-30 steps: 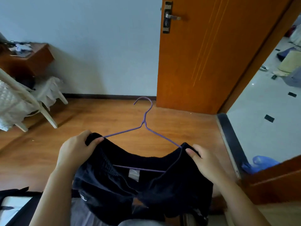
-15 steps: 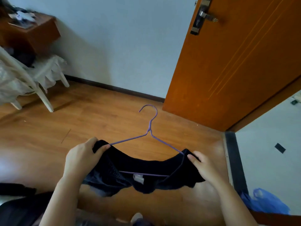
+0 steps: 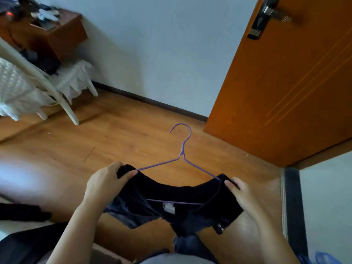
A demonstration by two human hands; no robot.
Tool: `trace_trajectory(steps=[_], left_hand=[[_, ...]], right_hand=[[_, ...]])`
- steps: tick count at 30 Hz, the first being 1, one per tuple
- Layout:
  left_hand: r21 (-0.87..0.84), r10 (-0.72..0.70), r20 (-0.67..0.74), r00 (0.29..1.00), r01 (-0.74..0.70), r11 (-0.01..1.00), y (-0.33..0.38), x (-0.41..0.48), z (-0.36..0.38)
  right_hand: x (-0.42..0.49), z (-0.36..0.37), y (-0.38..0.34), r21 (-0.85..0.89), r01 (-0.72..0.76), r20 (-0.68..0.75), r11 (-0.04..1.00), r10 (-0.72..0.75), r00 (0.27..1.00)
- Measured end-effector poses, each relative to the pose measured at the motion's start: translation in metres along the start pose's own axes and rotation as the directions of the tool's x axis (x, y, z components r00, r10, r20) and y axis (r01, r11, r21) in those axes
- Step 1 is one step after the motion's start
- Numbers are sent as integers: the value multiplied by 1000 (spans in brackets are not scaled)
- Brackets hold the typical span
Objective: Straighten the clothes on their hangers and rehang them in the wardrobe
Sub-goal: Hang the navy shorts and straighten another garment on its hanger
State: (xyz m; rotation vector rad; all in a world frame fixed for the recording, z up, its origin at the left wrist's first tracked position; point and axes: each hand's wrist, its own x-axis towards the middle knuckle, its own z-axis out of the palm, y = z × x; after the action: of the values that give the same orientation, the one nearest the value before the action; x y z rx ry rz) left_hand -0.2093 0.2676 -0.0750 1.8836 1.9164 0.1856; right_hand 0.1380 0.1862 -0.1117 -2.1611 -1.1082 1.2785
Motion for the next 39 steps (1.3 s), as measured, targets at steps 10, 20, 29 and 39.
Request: trace_trajectory(steps=[10,20,29,39], left_hand=[[-191,-436,-204,877,401,896,-81,14,-48],[-568,-806,-215,551,601,562,-273,58,-110],[-631,-902,-244,357,648,427,-421,94,-197],[-593,-965,-241,107,770,234,-538,175,-263]], right_hand=[[124,80,-164,-177,301,293,937,-241,925],[192,301,-402,-309,588,612,748,-317,724],[211,493,-559,-267,712,747,649,-328,578],[277,701,-724,-95,831,922,548,-266,281]])
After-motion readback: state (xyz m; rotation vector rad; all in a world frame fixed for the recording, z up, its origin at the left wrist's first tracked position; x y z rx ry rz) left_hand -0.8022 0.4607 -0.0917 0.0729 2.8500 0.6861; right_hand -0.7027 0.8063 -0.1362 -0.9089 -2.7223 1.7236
